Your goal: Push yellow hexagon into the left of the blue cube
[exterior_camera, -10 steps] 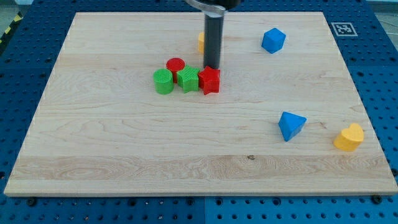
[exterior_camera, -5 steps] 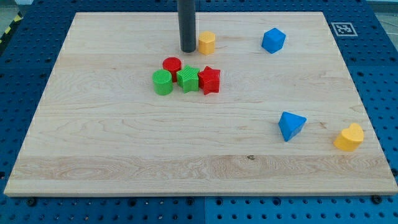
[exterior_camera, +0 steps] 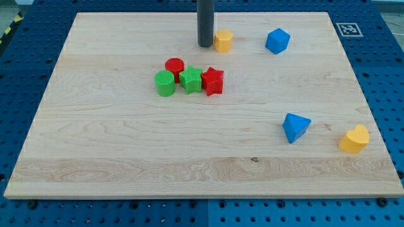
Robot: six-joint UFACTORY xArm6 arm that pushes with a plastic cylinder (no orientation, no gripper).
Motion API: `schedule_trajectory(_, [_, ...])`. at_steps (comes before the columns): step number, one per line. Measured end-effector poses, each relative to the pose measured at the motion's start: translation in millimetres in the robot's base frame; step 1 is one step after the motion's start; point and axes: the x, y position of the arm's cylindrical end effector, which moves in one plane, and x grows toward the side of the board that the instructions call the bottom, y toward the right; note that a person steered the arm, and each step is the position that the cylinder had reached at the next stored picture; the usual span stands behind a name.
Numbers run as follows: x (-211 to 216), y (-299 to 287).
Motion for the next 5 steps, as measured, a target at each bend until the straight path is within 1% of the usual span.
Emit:
schedule_trajectory(4, [0,11])
schedule_trajectory(5, [11,21])
